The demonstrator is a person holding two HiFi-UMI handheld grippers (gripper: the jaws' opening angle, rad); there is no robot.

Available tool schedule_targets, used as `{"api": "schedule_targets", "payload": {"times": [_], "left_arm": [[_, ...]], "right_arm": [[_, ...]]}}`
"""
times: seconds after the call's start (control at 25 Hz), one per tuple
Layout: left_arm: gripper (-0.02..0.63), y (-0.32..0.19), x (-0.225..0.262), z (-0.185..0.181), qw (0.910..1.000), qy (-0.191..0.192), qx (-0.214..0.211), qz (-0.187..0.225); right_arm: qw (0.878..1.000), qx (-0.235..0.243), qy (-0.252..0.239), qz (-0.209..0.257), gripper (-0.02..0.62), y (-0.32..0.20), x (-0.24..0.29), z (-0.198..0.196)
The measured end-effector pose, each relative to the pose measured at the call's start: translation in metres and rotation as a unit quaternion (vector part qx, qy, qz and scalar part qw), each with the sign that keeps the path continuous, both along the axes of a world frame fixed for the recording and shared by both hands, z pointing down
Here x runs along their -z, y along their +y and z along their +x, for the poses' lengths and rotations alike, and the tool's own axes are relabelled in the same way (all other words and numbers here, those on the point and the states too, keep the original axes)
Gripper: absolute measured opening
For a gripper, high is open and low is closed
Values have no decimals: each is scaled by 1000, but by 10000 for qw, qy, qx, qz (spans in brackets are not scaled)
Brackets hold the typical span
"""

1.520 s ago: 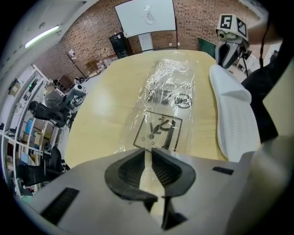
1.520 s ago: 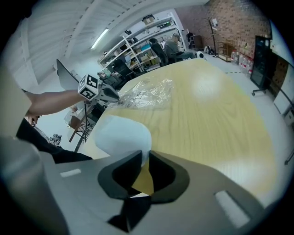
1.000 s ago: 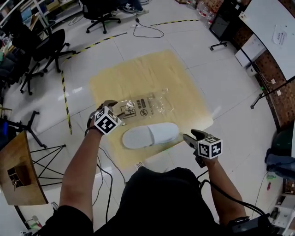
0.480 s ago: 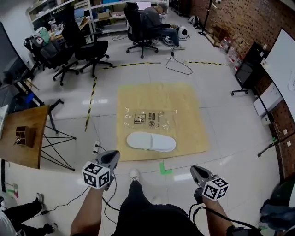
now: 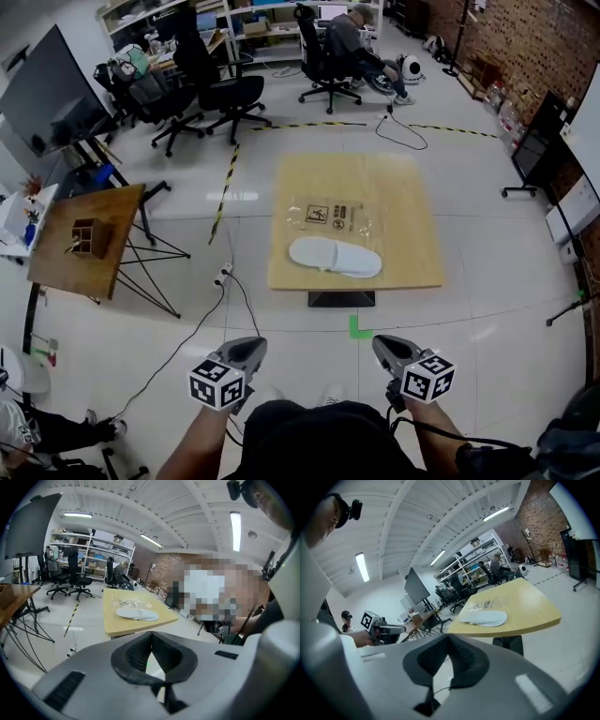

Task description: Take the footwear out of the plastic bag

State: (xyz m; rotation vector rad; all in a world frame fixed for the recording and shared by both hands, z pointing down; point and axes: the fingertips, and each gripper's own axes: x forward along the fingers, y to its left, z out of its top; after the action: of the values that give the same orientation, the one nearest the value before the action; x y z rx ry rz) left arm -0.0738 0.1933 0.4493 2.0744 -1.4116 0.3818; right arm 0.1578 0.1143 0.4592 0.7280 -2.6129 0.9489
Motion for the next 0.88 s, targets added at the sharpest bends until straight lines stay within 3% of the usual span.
{"api": "schedule_targets", "payload": {"times": [0.28, 0.64, 0.88], "left_arm": [[6, 9, 41, -44, 9982, -302, 80, 504], [6, 37, 56, -85, 9922, -120, -971, 771], [6, 59, 52, -114, 9873, 86, -1373, 794]], "right_arm": [[9987, -150, 188, 440, 2, 17, 19, -16], [9882, -1214, 510, 785, 2, 86, 45, -57], [9769, -1723, 894, 890, 2, 154, 44, -89]]}}
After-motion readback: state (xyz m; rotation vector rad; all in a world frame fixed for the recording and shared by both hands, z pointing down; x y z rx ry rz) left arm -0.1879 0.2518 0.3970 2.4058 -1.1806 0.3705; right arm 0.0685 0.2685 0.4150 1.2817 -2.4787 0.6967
